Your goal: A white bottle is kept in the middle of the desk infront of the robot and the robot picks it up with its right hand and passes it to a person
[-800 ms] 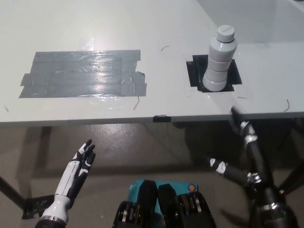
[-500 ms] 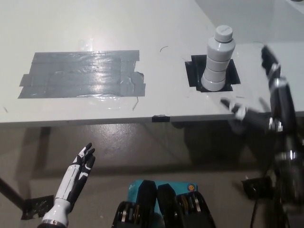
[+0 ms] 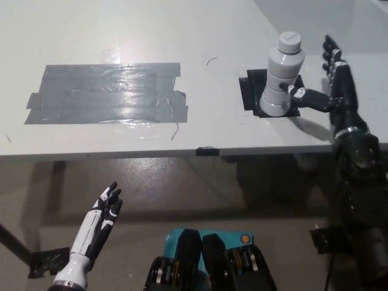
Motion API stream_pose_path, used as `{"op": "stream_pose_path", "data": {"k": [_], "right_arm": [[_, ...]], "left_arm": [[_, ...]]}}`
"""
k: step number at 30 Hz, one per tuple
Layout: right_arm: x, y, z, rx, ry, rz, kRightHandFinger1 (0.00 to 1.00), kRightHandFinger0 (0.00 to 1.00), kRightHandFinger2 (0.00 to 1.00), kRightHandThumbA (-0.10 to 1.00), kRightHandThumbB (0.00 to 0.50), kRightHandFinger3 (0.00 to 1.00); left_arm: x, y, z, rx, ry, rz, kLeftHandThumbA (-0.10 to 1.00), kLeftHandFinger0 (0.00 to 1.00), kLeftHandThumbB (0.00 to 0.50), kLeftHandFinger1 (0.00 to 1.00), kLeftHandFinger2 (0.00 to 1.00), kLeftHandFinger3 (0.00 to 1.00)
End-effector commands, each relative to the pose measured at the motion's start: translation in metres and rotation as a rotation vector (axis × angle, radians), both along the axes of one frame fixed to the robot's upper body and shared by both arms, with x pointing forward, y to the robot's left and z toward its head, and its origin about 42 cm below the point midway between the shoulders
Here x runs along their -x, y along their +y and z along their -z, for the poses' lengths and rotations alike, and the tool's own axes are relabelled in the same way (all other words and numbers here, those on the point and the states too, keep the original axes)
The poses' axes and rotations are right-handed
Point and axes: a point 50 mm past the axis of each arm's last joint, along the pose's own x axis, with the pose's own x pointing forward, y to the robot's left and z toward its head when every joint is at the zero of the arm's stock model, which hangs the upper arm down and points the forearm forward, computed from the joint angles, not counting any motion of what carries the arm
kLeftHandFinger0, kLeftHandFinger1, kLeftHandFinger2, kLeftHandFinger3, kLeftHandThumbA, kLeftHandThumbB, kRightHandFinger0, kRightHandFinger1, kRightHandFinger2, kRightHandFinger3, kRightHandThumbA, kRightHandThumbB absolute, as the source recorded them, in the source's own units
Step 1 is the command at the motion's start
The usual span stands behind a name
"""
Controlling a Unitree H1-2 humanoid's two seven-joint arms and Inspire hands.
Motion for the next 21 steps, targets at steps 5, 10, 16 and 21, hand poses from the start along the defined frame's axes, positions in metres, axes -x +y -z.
{"op": "stream_pose_path", "data": {"k": [5,10,16,21], "right_arm": [[-0.034,0.021,-0.028,-0.067,0.005,-0.017,1.0,1.0,1.0,1.0,0.418,1.0],[-0.04,0.036,-0.027,-0.084,0.017,-0.059,1.0,1.0,1.0,0.98,0.482,1.0],[-0.045,0.049,-0.032,-0.066,0.017,-0.099,1.0,1.0,1.0,0.97,0.492,1.0],[-0.053,0.055,-0.04,-0.044,0.03,-0.103,1.0,1.0,1.0,0.85,0.46,1.0]], "left_arm": [[-0.01,-0.001,-0.018,0.006,-0.082,0.003,0.94,1.0,0.106,1.0,1.0,1.0],[-0.011,-0.002,-0.019,0.007,-0.089,0.007,0.94,1.0,0.098,1.0,1.0,1.0],[-0.012,-0.001,-0.019,-0.001,-0.094,0.012,0.94,1.0,0.088,1.0,1.0,1.0],[-0.013,-0.002,-0.022,0.007,-0.09,0.009,0.91,1.0,0.079,1.0,1.0,1.0]]}}
